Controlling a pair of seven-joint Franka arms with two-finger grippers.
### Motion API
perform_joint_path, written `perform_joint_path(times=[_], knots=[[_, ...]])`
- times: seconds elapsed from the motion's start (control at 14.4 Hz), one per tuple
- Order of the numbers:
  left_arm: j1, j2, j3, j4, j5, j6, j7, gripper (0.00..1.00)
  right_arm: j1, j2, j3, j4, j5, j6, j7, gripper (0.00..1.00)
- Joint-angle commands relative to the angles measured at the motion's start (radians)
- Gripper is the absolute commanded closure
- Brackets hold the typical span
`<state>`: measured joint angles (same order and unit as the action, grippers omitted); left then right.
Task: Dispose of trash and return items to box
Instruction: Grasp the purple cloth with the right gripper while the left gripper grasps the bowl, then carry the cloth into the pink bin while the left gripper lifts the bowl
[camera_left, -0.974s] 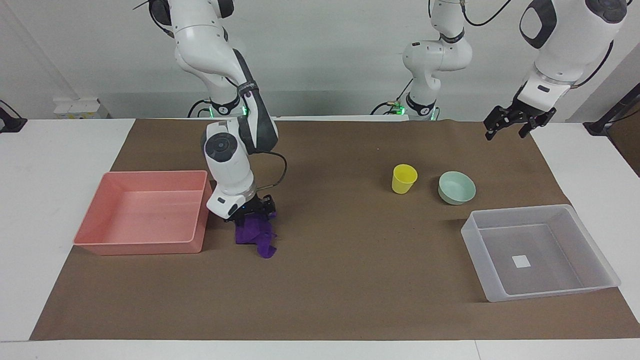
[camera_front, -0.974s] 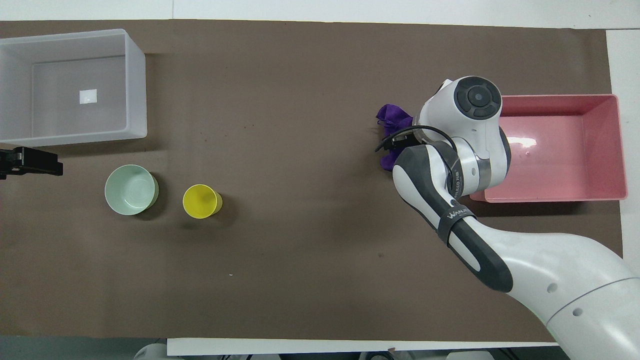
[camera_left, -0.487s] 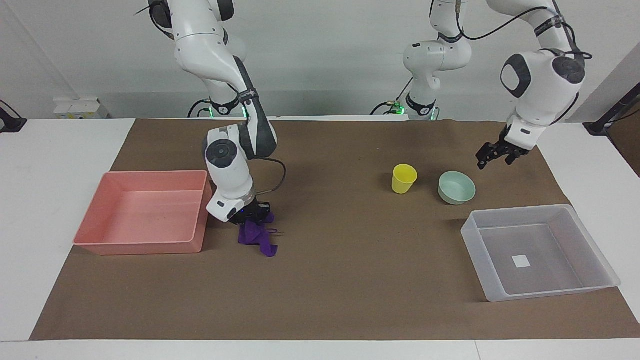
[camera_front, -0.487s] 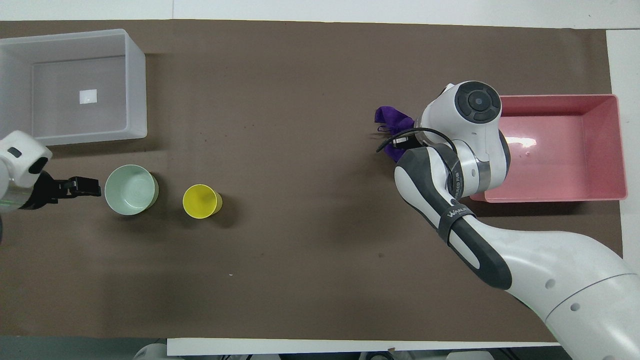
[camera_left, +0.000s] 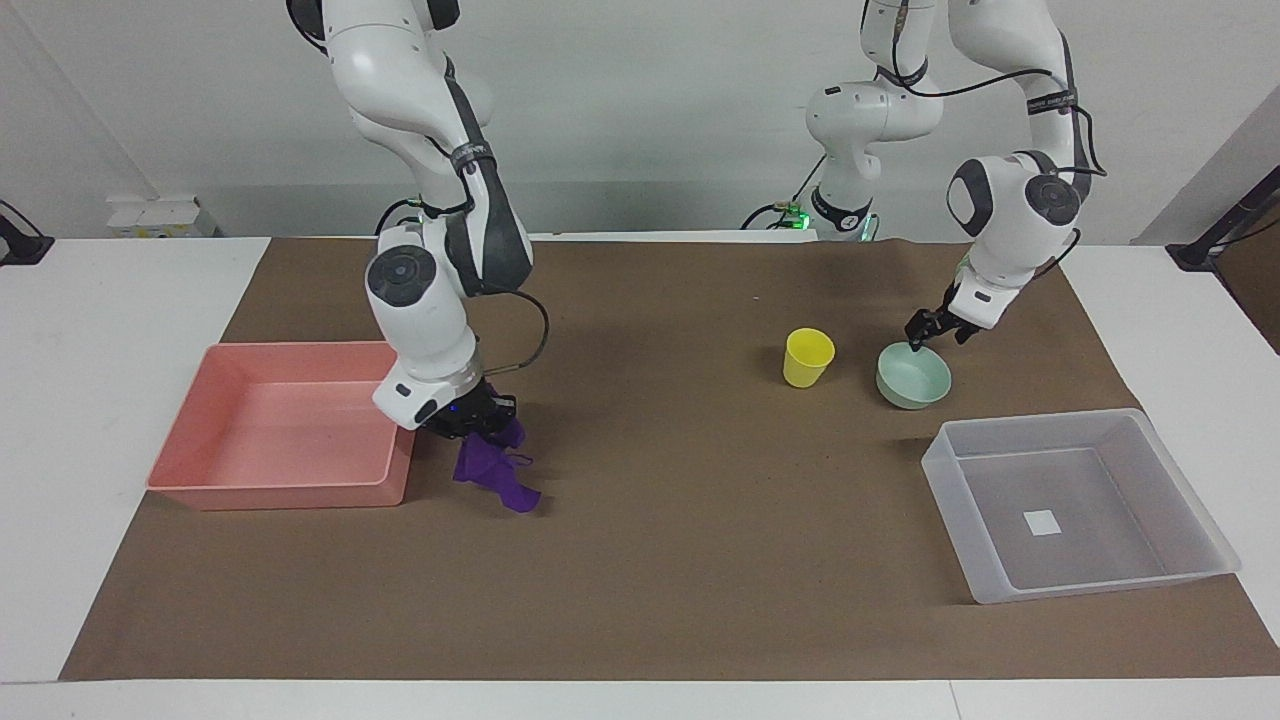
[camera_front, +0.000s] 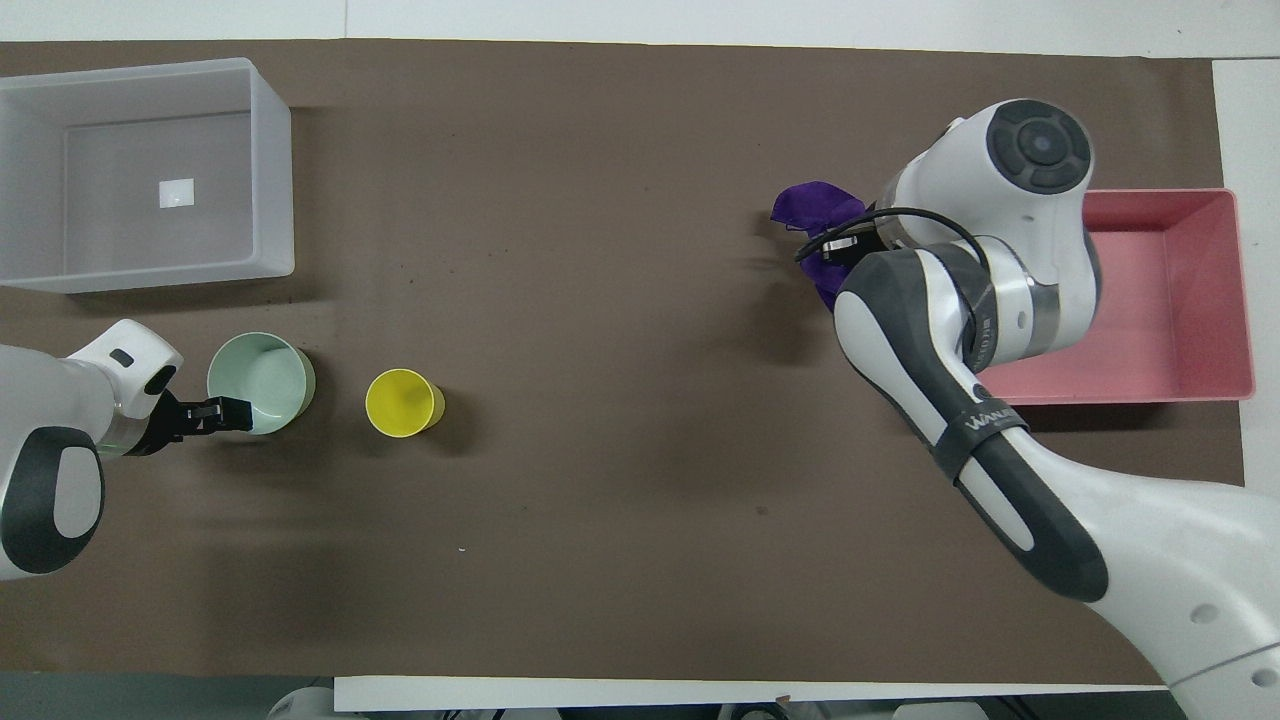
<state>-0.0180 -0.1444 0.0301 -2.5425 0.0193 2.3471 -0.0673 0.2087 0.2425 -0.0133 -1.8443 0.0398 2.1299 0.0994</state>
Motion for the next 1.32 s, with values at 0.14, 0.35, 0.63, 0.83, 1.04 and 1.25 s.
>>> perform_joint_path(times=[0.14, 0.35, 0.63, 0.83, 1.04, 1.25], knots=[[-0.008, 0.044, -0.001, 0.030, 0.004, 0.060, -0.025, 1.00, -0.090, -0.098, -0.004, 0.115, -0.018, -0.243, -0.030, 1.00], [-0.028, 0.057, -0.003, 0.117, 0.004, -0.020, -0.020, 1.00, -0.198, -0.140, -0.005, 0.070, -0.020, -0.301, -0.141, 1.00], [-0.060, 0.054, -0.003, 0.364, -0.010, -0.328, -0.031, 1.00, -0.316, -0.192, -0.005, -0.082, -0.021, -0.219, -0.273, 1.00], [-0.051, 0.055, -0.001, 0.513, -0.036, -0.475, -0.029, 1.00, -0.374, -0.180, -0.005, -0.179, -0.020, -0.083, -0.358, 0.98], [-0.039, 0.121, 0.013, 0.672, -0.082, -0.491, -0.031, 1.00, -0.384, -0.175, -0.005, -0.249, -0.021, 0.007, -0.368, 0.97], [0.018, 0.320, 0.014, 0.874, -0.137, -0.399, -0.037, 1.00, -0.387, -0.138, -0.005, -0.257, -0.021, 0.059, -0.368, 0.85]])
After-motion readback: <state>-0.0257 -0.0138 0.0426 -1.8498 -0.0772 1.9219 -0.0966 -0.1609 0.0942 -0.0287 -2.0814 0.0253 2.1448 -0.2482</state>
